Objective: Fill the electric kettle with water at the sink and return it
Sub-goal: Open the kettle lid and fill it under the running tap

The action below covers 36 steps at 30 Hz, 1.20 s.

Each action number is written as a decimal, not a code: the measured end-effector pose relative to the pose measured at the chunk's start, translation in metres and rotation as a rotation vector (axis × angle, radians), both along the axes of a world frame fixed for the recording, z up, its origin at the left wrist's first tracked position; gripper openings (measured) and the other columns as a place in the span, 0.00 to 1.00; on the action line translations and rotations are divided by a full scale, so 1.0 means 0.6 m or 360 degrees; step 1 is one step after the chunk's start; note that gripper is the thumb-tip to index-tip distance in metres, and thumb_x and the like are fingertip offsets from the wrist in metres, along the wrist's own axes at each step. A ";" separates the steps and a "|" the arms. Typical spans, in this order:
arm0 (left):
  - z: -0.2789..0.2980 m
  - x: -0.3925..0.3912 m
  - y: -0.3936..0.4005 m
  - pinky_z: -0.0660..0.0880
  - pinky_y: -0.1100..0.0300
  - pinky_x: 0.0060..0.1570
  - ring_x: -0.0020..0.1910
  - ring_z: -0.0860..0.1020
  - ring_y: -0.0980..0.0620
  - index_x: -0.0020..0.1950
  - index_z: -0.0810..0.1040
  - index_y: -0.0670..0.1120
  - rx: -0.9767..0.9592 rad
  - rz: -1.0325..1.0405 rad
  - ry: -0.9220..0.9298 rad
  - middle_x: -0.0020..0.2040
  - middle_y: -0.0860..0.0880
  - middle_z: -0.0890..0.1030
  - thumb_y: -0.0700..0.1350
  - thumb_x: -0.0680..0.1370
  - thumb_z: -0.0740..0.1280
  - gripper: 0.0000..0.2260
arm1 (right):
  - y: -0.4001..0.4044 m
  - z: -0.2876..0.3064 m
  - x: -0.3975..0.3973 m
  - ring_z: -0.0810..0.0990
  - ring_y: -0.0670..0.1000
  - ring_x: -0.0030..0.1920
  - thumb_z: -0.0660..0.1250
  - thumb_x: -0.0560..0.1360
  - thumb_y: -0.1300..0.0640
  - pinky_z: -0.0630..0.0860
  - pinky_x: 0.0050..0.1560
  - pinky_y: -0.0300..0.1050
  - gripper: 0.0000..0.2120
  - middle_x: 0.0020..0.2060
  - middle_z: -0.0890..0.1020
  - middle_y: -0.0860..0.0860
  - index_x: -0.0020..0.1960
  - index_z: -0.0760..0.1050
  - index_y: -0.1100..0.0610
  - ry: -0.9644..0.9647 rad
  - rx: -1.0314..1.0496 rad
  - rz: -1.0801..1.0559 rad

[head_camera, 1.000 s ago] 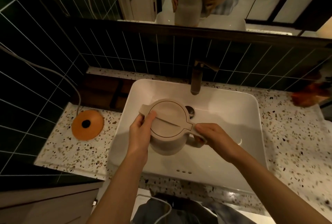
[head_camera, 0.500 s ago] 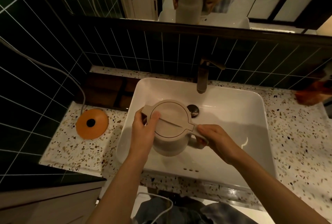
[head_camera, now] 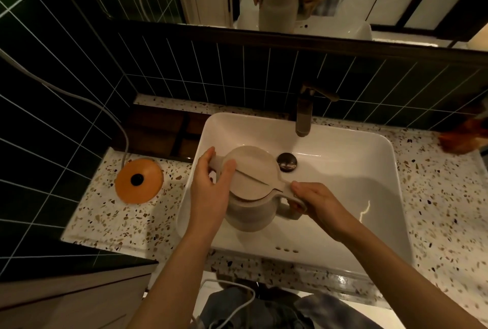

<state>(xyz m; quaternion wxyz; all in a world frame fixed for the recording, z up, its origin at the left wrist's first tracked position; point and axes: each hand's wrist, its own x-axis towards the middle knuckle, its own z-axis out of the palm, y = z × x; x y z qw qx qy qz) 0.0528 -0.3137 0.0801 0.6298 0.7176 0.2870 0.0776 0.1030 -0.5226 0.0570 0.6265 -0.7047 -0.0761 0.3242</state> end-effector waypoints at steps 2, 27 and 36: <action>0.013 -0.001 -0.002 0.72 0.51 0.66 0.68 0.71 0.53 0.71 0.70 0.54 0.0136 0.0007 -0.0085 0.69 0.54 0.73 0.57 0.76 0.66 0.24 | 0.003 -0.002 0.001 0.70 0.50 0.33 0.60 0.76 0.43 0.68 0.42 0.48 0.21 0.29 0.73 0.51 0.31 0.73 0.55 -0.0024 -0.0018 0.0005; 0.107 0.005 -0.105 0.79 0.63 0.48 0.51 0.78 0.60 0.60 0.78 0.44 0.0549 -0.0194 -0.0620 0.49 0.63 0.77 0.50 0.75 0.69 0.16 | 0.024 0.005 0.016 0.75 0.67 0.41 0.63 0.72 0.40 0.72 0.49 0.57 0.33 0.42 0.76 0.72 0.45 0.75 0.74 -0.0022 0.0203 -0.0092; 0.062 0.019 -0.016 0.72 0.68 0.57 0.59 0.74 0.60 0.62 0.76 0.52 0.0580 -0.0051 -0.0507 0.56 0.61 0.75 0.52 0.79 0.62 0.13 | 0.008 0.005 0.020 0.73 0.46 0.31 0.62 0.70 0.42 0.71 0.38 0.38 0.18 0.27 0.77 0.49 0.29 0.79 0.52 -0.0030 0.0178 -0.0120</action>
